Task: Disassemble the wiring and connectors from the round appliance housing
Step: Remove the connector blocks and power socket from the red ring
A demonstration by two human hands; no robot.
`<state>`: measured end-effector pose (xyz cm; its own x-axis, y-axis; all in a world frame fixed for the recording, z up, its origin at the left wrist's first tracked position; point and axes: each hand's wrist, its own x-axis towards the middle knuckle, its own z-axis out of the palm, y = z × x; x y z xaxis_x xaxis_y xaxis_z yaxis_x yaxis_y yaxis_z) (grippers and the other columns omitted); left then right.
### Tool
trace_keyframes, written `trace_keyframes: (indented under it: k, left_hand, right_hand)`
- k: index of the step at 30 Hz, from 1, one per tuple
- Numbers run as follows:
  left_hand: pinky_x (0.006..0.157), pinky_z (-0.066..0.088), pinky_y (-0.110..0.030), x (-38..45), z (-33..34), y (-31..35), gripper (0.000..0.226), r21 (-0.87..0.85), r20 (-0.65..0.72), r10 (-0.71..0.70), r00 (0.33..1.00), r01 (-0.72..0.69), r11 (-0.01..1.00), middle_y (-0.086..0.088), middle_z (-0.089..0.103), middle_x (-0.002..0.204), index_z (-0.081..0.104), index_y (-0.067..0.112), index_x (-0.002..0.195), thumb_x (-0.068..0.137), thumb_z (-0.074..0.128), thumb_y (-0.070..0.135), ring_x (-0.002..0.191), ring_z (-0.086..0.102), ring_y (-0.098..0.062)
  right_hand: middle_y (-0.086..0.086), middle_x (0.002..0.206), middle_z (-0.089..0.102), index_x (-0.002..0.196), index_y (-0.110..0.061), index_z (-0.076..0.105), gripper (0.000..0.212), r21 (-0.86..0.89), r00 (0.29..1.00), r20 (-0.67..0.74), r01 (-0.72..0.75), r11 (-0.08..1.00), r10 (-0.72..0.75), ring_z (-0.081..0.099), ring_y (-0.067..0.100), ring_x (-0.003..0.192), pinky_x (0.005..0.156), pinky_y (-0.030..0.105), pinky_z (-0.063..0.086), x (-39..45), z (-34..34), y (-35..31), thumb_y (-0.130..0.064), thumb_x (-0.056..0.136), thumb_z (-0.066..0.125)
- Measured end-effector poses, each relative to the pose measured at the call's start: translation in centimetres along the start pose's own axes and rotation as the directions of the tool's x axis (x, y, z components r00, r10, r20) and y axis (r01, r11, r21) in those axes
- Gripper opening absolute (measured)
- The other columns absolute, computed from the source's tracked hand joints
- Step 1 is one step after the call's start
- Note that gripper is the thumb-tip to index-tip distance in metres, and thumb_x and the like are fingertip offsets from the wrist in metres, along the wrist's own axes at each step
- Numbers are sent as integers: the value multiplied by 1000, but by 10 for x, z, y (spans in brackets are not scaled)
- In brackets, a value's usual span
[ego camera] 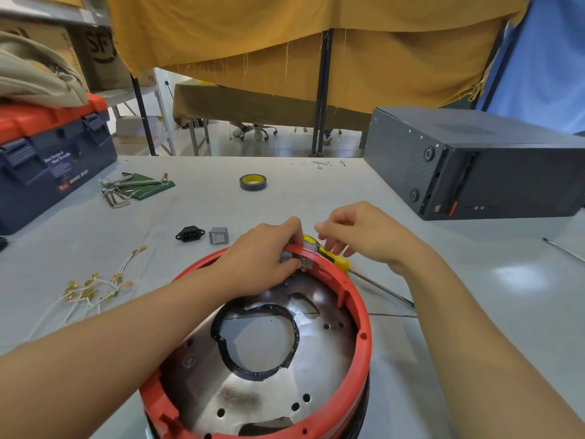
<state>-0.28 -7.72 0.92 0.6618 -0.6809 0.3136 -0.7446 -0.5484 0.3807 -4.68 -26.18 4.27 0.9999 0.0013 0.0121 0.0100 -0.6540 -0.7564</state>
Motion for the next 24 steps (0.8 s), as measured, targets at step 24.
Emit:
trace_keyframes:
  k: [24]
  left_hand:
    - [74,49,-11,0,-11,7,24,-378,-61,-189,980,152,913,10,64,99,57,21,107,83,64,21,86,63,4]
  right_hand:
    - [7,104,71,98,-20,69,21,578,991,-114,123,807,-70,70,22,86,80,28,55,11,24,36,-7,82,70]
